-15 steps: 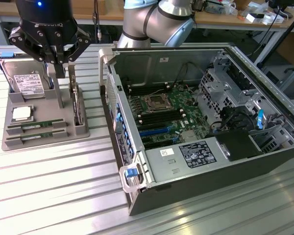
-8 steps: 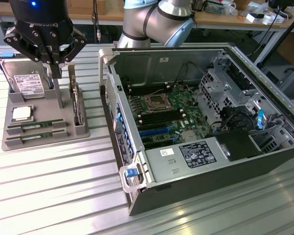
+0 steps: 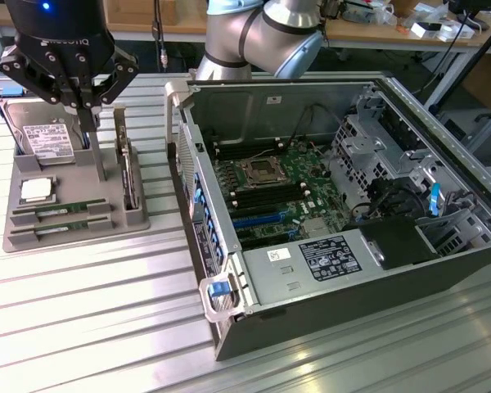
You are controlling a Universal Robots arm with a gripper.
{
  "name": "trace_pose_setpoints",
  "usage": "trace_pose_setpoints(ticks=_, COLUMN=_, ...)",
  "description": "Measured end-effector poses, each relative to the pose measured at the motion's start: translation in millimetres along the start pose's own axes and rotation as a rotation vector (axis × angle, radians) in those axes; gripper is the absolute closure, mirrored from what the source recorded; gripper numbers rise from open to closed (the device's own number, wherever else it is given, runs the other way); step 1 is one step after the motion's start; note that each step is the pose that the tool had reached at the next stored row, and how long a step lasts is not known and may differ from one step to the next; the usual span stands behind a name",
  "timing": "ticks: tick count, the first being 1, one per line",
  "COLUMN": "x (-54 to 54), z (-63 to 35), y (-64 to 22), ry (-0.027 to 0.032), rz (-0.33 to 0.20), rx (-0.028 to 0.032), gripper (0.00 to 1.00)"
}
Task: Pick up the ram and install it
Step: 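Reach for the ram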
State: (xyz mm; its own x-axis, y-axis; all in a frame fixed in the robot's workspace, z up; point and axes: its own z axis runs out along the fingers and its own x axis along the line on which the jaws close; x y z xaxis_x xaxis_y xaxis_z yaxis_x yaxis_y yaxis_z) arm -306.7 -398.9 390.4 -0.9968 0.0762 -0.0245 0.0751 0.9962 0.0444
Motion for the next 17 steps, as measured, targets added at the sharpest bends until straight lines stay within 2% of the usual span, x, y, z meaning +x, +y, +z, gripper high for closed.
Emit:
trace_pose_setpoints(ticks=6, x=7.5, z=0.2, y=-0.6, ry=0.0000, rz=0.000, rx=0.0000, gripper=0.90)
trace_pose_setpoints(ticks=14, x=25.7, z=0.1, y=-2.0, ry=-0.0001, rz=0.000, rx=0.0000, gripper=0.90)
trace_pose_setpoints(ticks=17, x=27.3, z=0.0, y=-2.1, ry=0.0000, rz=0.000, rx=0.0000, gripper=0.90)
